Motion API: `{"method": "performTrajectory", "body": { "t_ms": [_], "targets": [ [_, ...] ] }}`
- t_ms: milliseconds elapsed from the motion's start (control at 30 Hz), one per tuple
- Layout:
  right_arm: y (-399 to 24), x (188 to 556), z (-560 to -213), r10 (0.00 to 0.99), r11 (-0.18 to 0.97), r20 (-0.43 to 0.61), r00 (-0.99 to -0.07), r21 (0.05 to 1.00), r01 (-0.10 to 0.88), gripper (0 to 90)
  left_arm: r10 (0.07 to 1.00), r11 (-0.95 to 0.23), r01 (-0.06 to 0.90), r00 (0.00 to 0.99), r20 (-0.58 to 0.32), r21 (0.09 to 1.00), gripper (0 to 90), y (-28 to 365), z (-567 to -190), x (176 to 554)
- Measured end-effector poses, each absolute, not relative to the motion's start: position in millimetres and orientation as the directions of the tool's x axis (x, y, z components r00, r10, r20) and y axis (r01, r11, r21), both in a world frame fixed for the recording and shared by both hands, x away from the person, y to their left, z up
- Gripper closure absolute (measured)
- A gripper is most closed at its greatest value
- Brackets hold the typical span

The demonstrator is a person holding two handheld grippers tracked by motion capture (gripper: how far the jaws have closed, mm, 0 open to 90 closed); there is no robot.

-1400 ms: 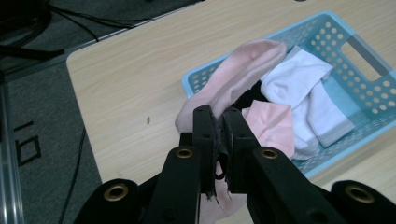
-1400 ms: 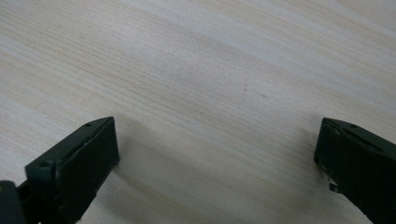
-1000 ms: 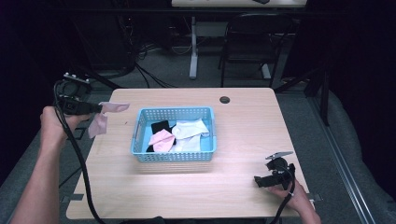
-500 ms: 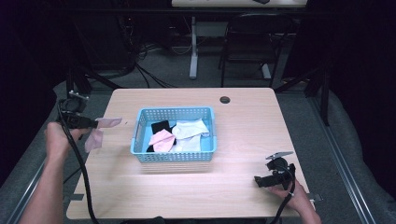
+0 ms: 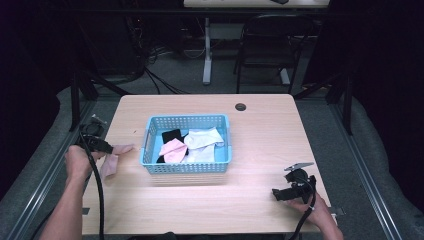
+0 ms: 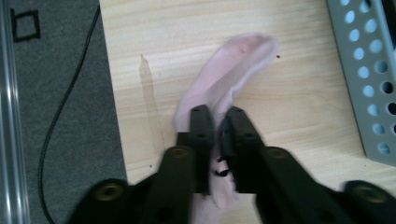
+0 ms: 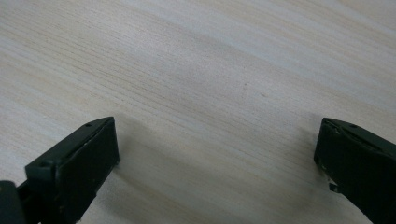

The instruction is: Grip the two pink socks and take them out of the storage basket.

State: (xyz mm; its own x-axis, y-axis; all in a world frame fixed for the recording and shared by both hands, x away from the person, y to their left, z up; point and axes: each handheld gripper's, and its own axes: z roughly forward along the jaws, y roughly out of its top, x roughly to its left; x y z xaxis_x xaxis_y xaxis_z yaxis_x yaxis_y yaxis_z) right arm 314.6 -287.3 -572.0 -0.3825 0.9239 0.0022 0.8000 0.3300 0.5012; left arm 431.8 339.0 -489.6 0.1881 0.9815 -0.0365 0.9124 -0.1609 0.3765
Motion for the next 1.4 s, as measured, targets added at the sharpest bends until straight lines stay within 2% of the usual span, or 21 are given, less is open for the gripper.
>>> {"method": "performTrajectory", "body": {
  "t_ms": [167, 367, 500, 733, 967, 1067, 1100, 1167, 1400],
  "targets": [
    [-287.4, 314.7, -571.9, 0.924, 0.331, 0.002, -0.383, 0.500, 0.800, 0.0, 0.977, -0.152, 0.879, 0.204, -0.069, 0.452, 43.1, 332.9, -469.8, 426.2],
    [-287.2, 314.6, -571.9, 0.925, 0.329, 0.002, -0.381, 0.500, 0.801, 0.0, 0.950, -0.215, 0.824, 0.302, -0.085, 0.525, 25.1, 304.5, -438.2, 423.3],
    [-287.3, 314.6, -572.0, 0.925, 0.329, 0.002, -0.381, 0.501, 0.801, 0.0, 0.927, -0.271, 0.793, 0.369, -0.075, 0.545, 17.0, 278.2, -427.4, 427.2],
    [-287.3, 314.5, -572.0, 0.924, 0.329, 0.002, -0.382, 0.501, 0.800, 0.0, 0.882, -0.357, 0.752, 0.466, -0.064, 0.554, 11.9, 233.7, -426.2, 434.3],
    [-287.6, 314.2, -571.9, 0.923, 0.330, 0.004, -0.384, 0.502, 0.799, 0.0, 0.844, -0.424, 0.740, 0.532, -0.069, 0.522, 12.8, 195.1, -442.7, 445.3],
    [-287.9, 314.0, -571.9, 0.922, 0.333, 0.003, -0.387, 0.501, 0.799, 0.0, 0.832, -0.445, 0.739, 0.550, -0.072, 0.507, 9.5, 180.5, -450.6, 449.1],
    [-287.4, 313.7, -572.8, 0.925, 0.323, 0.008, -0.380, 0.511, 0.797, 0.0, 0.830, -0.448, 0.742, 0.553, -0.076, 0.499, 4.2, 177.2, -453.1, 450.2],
    [-287.3, 313.6, -572.9, 0.926, 0.322, 0.006, -0.378, 0.512, 0.797, 0.0, 0.821, -0.462, 0.744, 0.564, -0.085, 0.482, 1.3, 168.9, -460.3, 452.7],
    [-288.0, 313.7, -571.9, 0.922, 0.334, 0.002, -0.388, 0.501, 0.798, 0.0, 0.819, -0.482, 0.769, 0.566, -0.096, 0.420, 0.3, 145.3, -489.3, 465.9]
  ]
}}
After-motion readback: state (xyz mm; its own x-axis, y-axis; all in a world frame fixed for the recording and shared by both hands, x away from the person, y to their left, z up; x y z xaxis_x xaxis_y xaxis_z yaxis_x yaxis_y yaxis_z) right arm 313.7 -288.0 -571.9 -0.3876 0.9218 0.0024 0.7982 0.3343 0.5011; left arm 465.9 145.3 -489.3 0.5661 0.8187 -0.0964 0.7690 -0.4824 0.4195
